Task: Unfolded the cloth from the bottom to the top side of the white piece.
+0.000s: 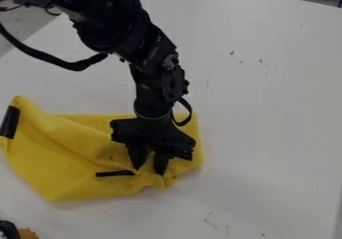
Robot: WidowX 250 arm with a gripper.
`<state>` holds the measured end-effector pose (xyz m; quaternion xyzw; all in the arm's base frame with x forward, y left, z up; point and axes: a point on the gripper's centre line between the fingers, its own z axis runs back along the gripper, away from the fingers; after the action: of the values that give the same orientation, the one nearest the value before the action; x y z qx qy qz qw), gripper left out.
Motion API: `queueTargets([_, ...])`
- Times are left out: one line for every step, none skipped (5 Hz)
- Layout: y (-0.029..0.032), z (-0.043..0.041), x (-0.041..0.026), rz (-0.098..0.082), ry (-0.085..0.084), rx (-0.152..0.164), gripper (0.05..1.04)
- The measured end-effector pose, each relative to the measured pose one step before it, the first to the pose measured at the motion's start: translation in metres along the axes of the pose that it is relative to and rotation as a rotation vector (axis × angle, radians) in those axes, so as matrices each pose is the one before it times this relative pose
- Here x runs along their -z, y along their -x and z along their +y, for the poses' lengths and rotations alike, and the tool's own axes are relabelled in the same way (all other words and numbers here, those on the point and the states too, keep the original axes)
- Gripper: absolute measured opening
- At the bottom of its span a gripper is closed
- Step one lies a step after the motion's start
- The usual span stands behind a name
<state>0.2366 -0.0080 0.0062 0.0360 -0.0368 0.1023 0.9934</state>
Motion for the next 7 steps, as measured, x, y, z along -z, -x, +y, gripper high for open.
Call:
queueTargets([-0.00431, 0.00051, -0.00419, 0.0061, -0.0133, -0.0063, 0.235])
queueTargets([-0.00512, -0.00639, -0.00451, -0.0157, -0.0053, -0.0169, 0.487])
queueTargets([-0.00227, -0.00067, -0.00073, -0.0088, 0.0028, -0.0085, 0.799])
queueTargets([0.00046, -0.00073, 0.00003, 0.0037, 0.0068, 0.0089, 1.004])
queueTargets([0.00064, 0.00381, 0.00028, 0.0101, -0.0068, -0.0018, 0.971])
queueTargets([-0.00304, 0.00264, -0.00959, -0.0300, -0.0063, -0.0080, 0.696])
queueTargets([0.00069, 0.00151, -0.00037, 0.0040, -0.0091, 0.0021, 0.388])
